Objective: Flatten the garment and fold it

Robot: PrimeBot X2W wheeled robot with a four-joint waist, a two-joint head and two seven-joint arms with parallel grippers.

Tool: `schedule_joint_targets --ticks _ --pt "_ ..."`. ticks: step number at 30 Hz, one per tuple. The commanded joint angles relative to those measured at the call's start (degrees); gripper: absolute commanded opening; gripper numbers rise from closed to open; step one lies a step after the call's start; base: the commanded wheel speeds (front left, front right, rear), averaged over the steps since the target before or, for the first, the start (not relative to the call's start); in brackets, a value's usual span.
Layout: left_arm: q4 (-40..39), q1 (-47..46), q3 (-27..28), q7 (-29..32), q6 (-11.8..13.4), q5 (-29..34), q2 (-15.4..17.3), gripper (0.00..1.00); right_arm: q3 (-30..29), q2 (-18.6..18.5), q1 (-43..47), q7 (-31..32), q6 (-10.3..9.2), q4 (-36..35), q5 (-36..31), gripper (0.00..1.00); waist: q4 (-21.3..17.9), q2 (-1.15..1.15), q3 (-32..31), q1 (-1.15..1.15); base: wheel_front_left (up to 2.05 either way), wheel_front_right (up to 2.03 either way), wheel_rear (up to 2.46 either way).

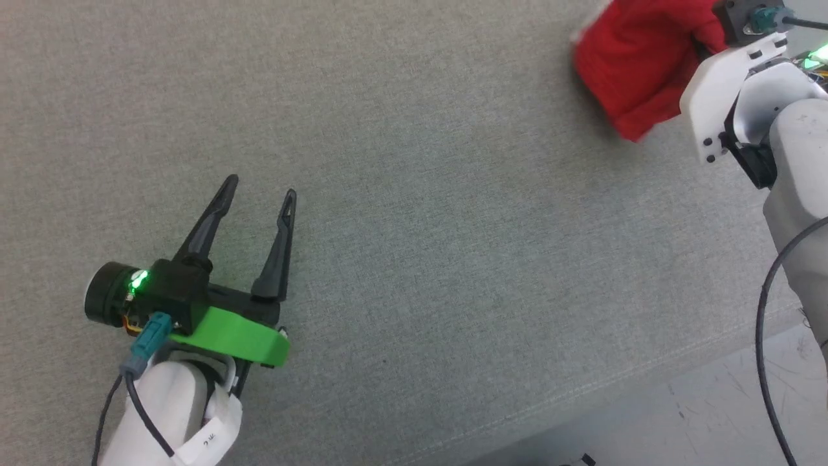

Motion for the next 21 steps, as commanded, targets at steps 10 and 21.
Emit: schedule_joint_targets --ticks 10,21 --pt "-1.9 -0.7 -0.2 1.3 0.4 -0.2 2.1 1.0 -4.2 -7.6 2.3 1.1 -0.1 6.8 1.8 0.0 1.8 0.0 2.4 -0.01 0.0 0.0 0.0" --pt "-3.4 0.4 -0.2 2.1 0.9 -0.8 2.8 1.0 -20.8 -7.9 3.1 -0.8 -0.1 10.0 -9.0 1.0 2.2 0.0 1.2 -0.01 0.0 0.0 0.0"
